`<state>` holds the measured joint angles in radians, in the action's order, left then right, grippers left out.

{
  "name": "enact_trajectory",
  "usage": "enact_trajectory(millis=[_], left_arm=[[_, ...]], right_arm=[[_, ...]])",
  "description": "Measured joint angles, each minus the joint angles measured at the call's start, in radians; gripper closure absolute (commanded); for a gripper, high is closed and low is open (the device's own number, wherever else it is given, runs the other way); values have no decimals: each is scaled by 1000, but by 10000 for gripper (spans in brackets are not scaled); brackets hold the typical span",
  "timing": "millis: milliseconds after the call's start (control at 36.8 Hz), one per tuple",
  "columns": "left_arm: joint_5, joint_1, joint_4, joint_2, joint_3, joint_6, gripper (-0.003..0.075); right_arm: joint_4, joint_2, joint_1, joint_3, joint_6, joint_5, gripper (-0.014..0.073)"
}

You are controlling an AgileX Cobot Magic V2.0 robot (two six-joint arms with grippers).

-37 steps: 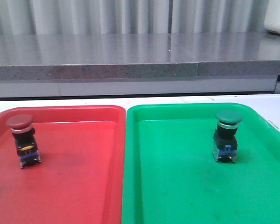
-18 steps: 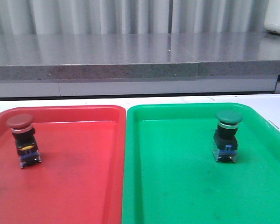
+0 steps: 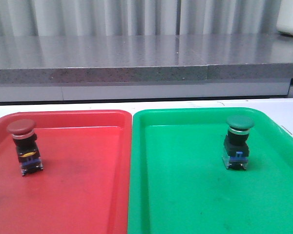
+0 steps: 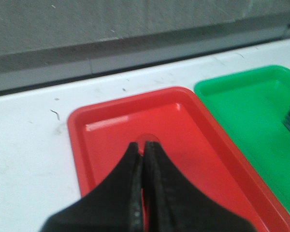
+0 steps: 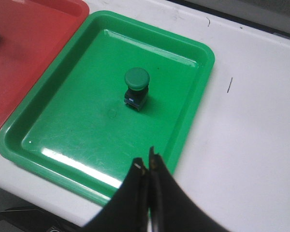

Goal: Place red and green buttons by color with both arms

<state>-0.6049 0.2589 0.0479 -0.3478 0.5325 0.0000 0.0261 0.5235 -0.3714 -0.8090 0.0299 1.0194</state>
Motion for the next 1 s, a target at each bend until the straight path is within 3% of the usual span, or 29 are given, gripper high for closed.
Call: enact_trajectory(millis=[299,543,706,1005], left_arm=[[300,-201,8,243,-350,0,740],[452,-237,15,353,-534,0,740],[532,-237,23,353,-538,0,740],[547,-237,34,353,-538,0,740]], right_arm=[[0,0,0,0,0,0,664],[0,0,0,0,0,0,664],[0,0,0,0,0,1,664],[0,0,0,0,0,4,664]])
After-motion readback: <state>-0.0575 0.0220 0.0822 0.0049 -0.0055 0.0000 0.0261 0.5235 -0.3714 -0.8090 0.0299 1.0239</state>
